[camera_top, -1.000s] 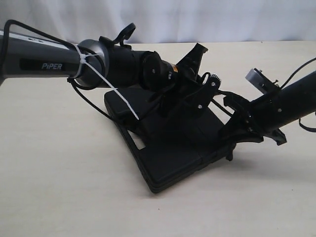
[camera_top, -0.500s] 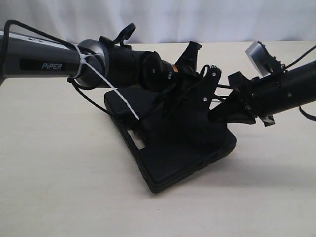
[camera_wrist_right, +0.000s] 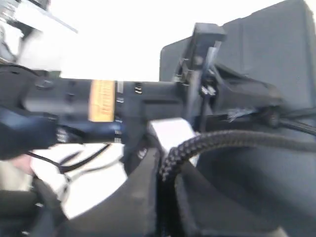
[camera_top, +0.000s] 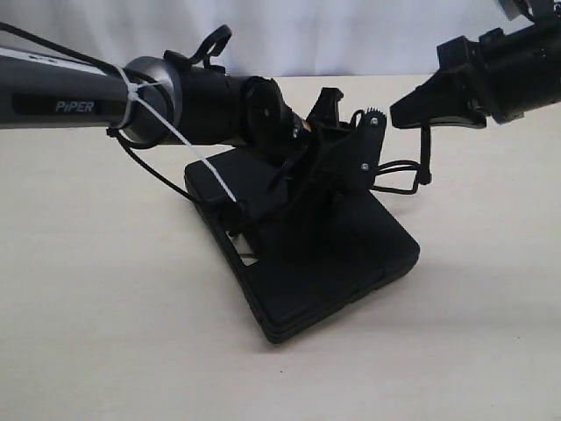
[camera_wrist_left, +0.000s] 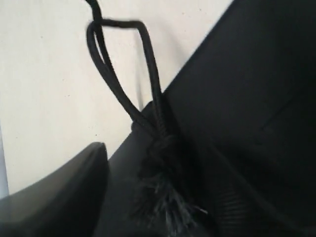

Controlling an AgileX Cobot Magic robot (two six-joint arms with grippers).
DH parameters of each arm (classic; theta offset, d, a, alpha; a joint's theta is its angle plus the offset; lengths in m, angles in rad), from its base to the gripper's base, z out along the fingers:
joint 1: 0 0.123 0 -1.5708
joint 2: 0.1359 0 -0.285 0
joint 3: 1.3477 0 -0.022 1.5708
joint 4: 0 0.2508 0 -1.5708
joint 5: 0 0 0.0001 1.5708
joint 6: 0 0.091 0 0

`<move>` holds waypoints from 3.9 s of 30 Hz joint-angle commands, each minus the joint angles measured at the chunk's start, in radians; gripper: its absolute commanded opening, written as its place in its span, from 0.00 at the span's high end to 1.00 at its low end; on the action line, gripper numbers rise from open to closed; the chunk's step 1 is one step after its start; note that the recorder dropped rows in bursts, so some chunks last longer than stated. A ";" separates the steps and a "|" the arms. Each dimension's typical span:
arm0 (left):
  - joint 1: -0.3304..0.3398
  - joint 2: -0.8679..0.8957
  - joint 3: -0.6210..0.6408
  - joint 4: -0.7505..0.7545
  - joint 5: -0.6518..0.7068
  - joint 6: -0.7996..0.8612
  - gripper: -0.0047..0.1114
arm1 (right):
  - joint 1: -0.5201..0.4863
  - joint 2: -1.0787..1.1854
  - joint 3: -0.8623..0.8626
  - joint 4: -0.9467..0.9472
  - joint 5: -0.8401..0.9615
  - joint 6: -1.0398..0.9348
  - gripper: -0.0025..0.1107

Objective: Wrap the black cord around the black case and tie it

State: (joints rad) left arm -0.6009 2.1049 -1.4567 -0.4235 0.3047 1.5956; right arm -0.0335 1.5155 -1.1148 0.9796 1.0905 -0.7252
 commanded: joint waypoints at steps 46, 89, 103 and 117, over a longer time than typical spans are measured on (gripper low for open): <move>0.282 0.047 0.090 0.154 0.494 -1.619 0.68 | 0.000 -0.006 -0.116 -0.678 -0.359 0.356 0.94; 0.635 -0.159 0.326 0.280 0.420 -1.615 0.96 | 0.165 0.019 0.068 -1.318 -0.538 0.349 0.43; 0.635 -0.159 0.350 0.280 0.356 -1.615 0.96 | 0.652 0.356 0.068 -1.843 -0.790 0.264 0.52; 0.635 -0.159 0.350 0.280 0.345 -1.615 0.96 | 0.652 0.509 -0.044 -2.095 -0.703 0.661 0.68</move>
State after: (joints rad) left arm 0.0314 1.9572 -1.1080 -0.1371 0.6913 -0.0102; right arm 0.6179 2.0034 -1.1318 -1.1026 0.3365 -0.1271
